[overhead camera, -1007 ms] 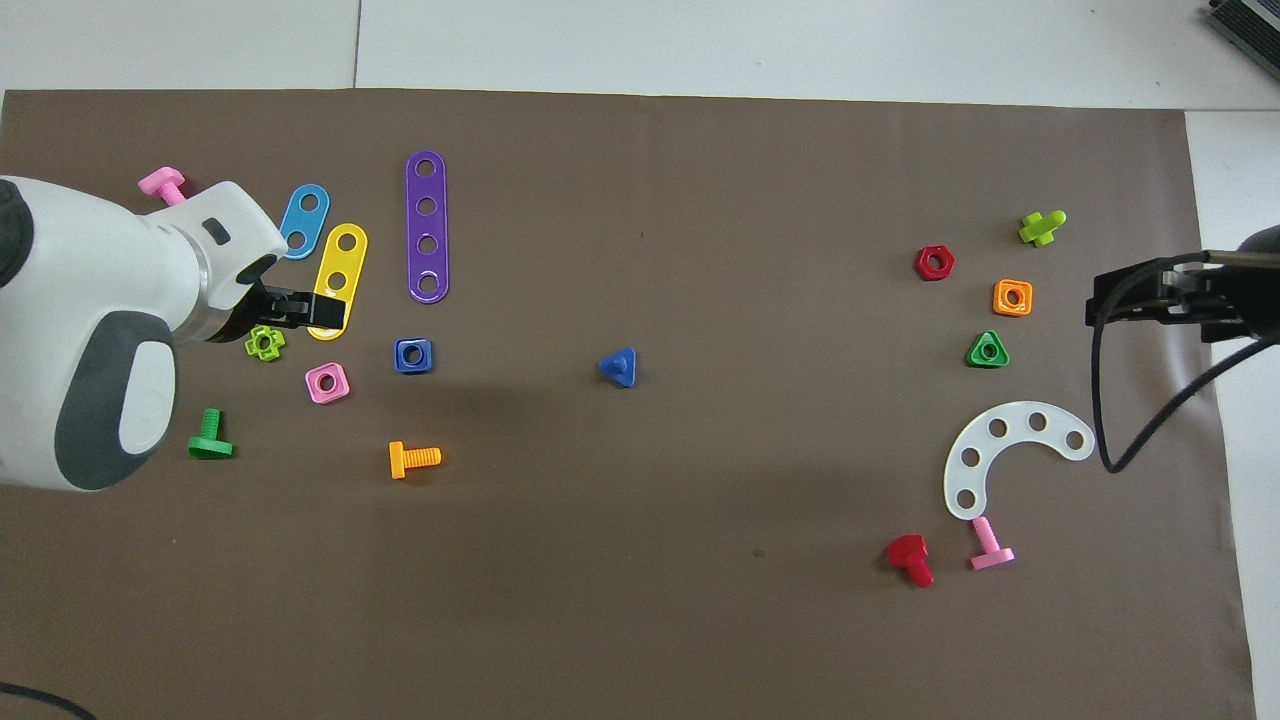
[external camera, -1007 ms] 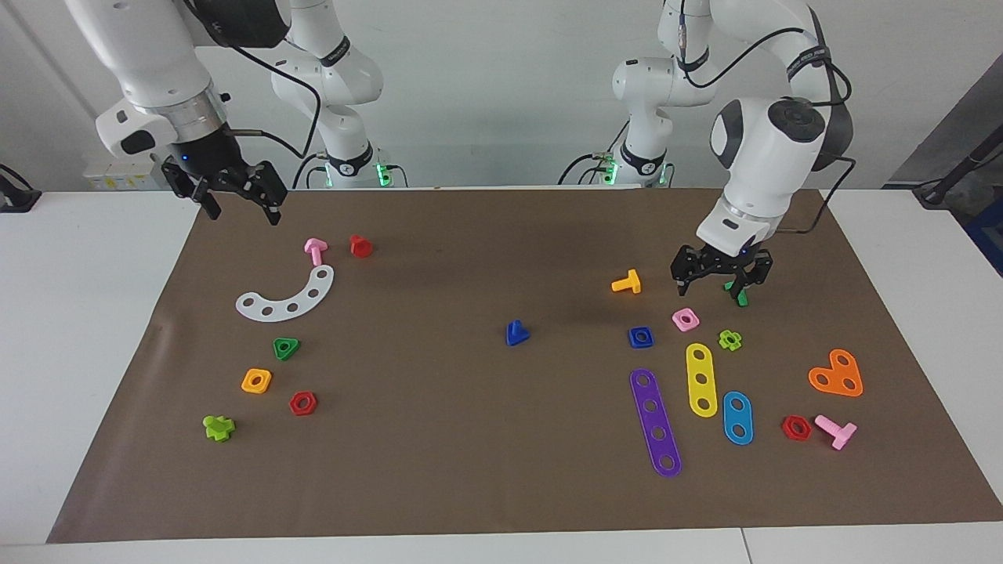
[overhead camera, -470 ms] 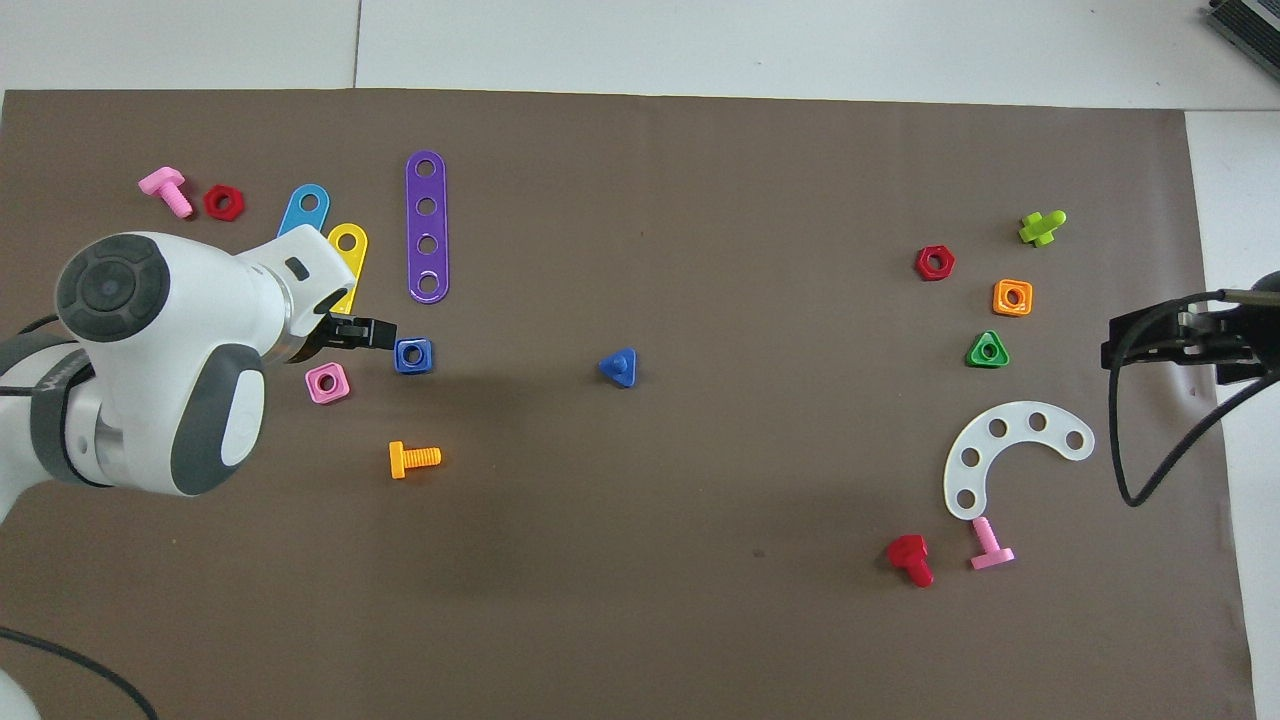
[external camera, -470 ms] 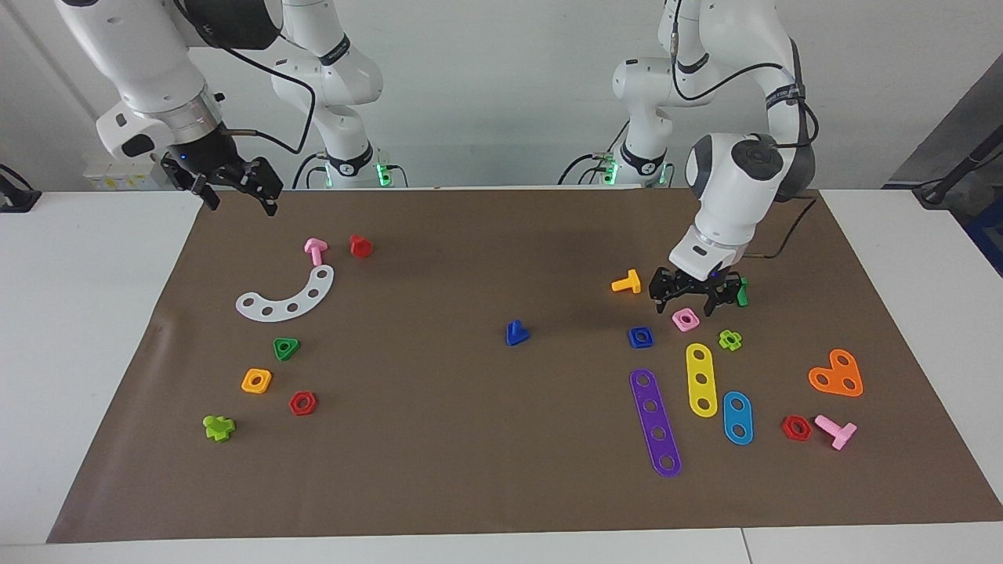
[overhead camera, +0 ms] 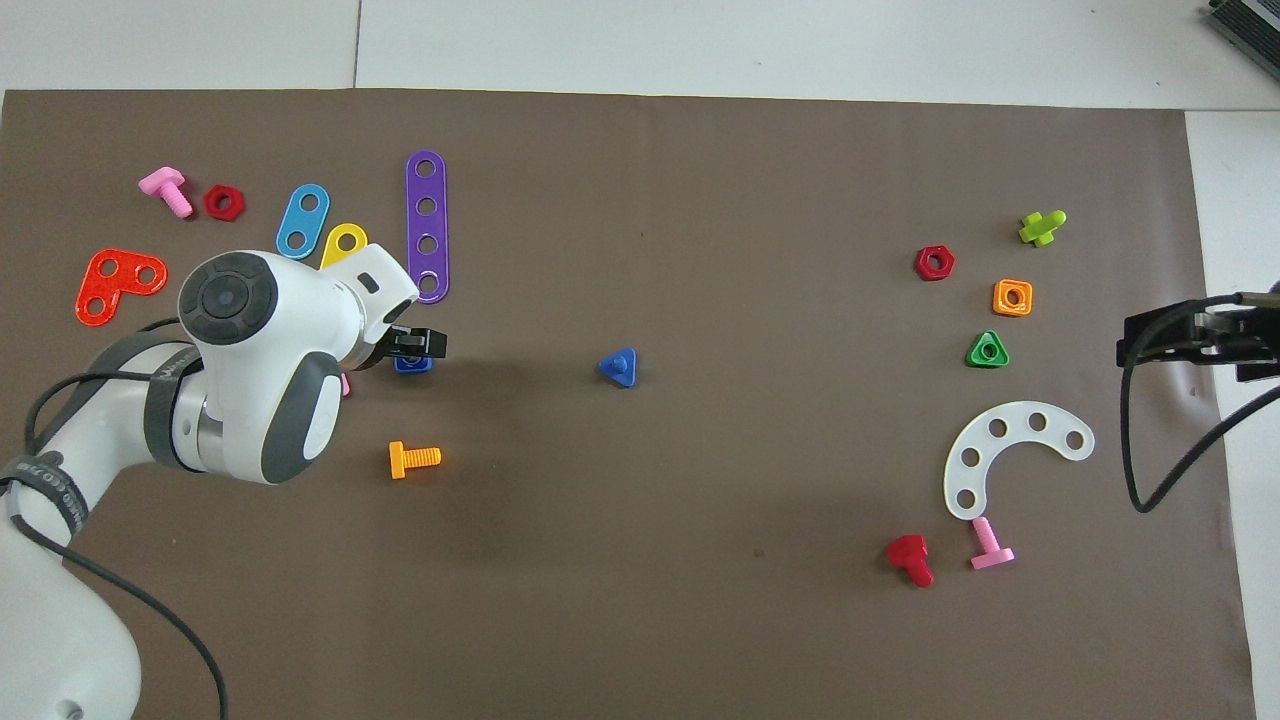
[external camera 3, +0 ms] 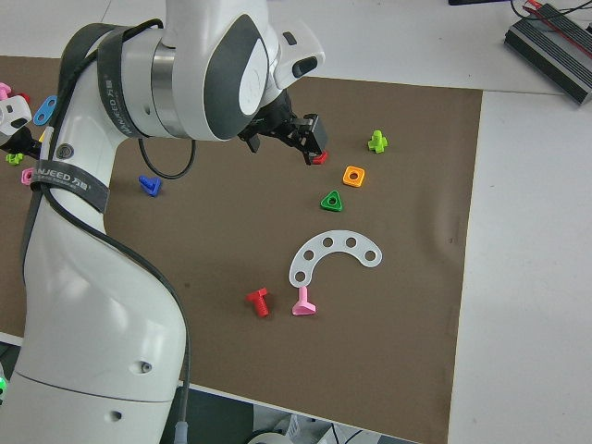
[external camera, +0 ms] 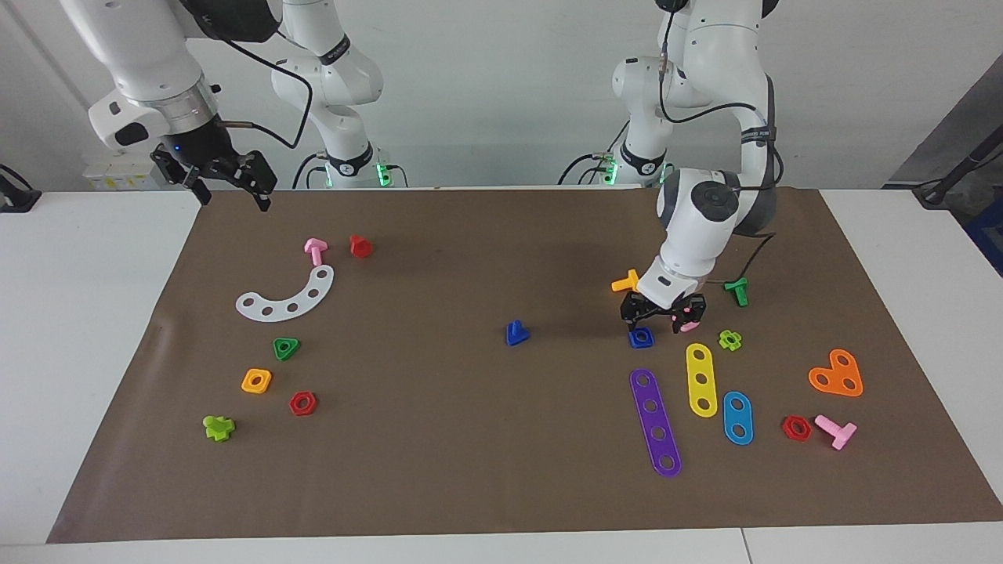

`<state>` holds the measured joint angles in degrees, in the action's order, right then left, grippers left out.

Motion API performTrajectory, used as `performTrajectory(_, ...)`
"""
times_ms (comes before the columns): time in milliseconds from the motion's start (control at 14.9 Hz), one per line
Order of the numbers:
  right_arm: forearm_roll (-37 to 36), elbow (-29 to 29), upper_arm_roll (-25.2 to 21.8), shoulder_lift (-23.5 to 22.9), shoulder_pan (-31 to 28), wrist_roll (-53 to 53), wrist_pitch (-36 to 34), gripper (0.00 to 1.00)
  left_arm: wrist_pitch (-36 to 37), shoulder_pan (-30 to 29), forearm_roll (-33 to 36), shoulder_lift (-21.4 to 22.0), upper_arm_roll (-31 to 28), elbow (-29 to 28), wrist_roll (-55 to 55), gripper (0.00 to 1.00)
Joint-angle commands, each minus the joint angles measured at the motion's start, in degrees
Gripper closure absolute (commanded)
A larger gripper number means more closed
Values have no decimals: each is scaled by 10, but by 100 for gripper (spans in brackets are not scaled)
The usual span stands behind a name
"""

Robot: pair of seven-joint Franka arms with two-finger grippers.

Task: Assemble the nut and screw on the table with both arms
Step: 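Lower the left gripper onto the blue square nut and grasp it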

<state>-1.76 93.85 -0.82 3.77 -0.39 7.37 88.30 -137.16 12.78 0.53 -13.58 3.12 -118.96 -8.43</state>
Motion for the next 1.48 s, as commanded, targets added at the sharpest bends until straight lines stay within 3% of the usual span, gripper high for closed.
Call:
performTrajectory(0, -8, 4, 6, 7, -7, -12, 6, 0, -19, 14, -4, -7, -7, -8, -11, 5)
performTrajectory(269, -6, -26, 6, -4, -7, -15, -20, 0, -33, 14, -4, -6, -7, -29, -11, 13)
performTrajectory(739, 3, -21, 7, -2, -8, -15, -21, 0, -43, 14, -4, -6, -7, -39, -19, 29)
performTrajectory(1007, 3, -14, 6, 1, -13, -19, -19, 0, -42, 14, -4, -6, -7, -38, -40, 54)
performTrajectory(1075, 3, -13, 6, 1, -11, -18, -16, 0, -41, 14, -4, -6, -7, -37, -40, 64)
performTrajectory(1209, 4, -13, 3, 2, 0, -15, -16, 0, -35, 14, -4, 0, -7, -33, -44, 94)
performTrajectory(1276, 4, -13, -4, 2, 5, -15, -16, 0, -35, 14, -4, 1, -7, -30, -44, 100)
performTrajectory(1410, 3, -12, -42, 2, 38, -15, -16, 0, -31, 14, -4, 4, -7, -17, -45, 100)
